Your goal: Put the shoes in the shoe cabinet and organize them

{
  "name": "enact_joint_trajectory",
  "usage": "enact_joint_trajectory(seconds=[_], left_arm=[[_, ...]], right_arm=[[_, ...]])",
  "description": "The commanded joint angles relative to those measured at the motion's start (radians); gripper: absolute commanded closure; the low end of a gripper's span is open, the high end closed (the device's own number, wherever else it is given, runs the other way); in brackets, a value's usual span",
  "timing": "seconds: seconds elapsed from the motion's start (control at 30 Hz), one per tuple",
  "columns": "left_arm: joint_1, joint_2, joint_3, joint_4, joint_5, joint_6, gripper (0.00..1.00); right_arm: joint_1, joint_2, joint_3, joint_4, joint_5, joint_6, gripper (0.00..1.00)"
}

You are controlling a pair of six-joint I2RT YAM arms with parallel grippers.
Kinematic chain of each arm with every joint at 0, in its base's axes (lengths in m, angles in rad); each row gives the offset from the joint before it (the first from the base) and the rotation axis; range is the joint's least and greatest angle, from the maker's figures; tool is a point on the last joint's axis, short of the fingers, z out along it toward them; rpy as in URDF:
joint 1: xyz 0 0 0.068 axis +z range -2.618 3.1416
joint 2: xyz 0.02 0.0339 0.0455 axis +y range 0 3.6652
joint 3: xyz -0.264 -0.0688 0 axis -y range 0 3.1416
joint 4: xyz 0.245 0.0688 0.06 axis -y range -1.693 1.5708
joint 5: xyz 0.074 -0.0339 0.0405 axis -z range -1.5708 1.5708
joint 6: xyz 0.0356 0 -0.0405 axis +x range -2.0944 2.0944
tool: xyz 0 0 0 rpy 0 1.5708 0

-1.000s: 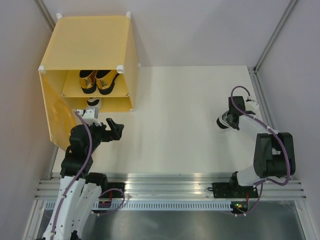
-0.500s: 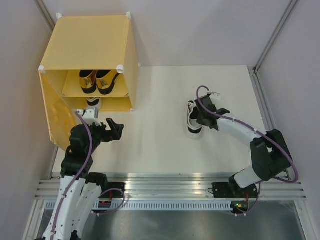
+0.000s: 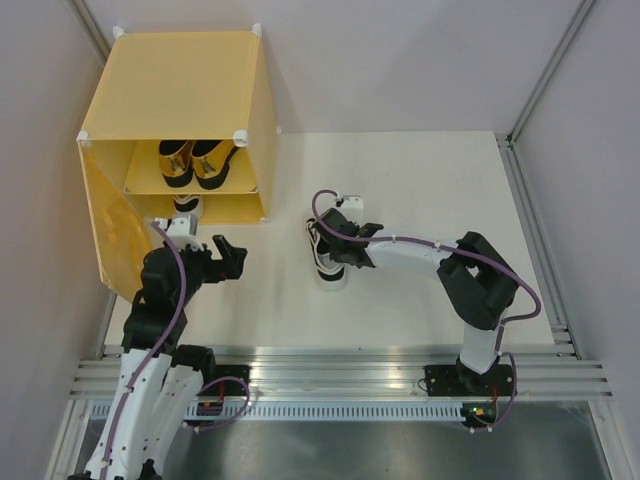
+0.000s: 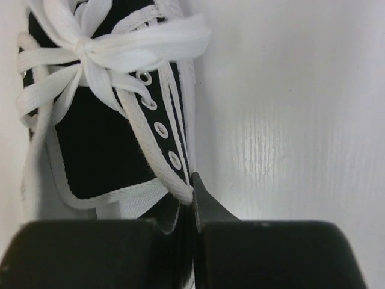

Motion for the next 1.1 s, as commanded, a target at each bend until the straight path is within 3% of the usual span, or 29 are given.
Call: enact_joint_trajectory(seconds=[0.0,0.03,0.2,0.57,0.77,0.9,1.07], left_arm=[[-0.007,0.012,-0.003,0.04,0.0,0.035,0.0],[-0.009,0.015,-0.003,0.039,0.0,0.032,0.0],[-0.015,0.035,0.002,0.042,0.032,0.015,0.0],[-0.053,0.192,0.092,0.011,0.17,-0.143,0.0],[-0.237,0.302,0.159,0.008,0.058,-0.23,0.0],[-0.461,0.44,0.242,0.004,-0.095,-0.272,0.0],[-0.639,0.632,0.353,0.002,-0.268,-0.302,0.0]], right_arm=[[0.036,0.025,0.076,0.034,0.065,0.046,0.98],[0.041,0.028,0.083,0.029,0.072,0.046,0.97],[0.054,0.0,0.074,0.003,0.085,0.046,0.64],[0.056,-0.187,0.06,-0.069,0.134,-0.003,0.36],[0.006,-0.315,-0.001,-0.112,0.216,-0.026,0.21],[-0.07,-0.415,-0.107,-0.121,0.236,-0.031,0.16],[-0.204,-0.568,-0.229,-0.137,0.242,-0.038,0.12]])
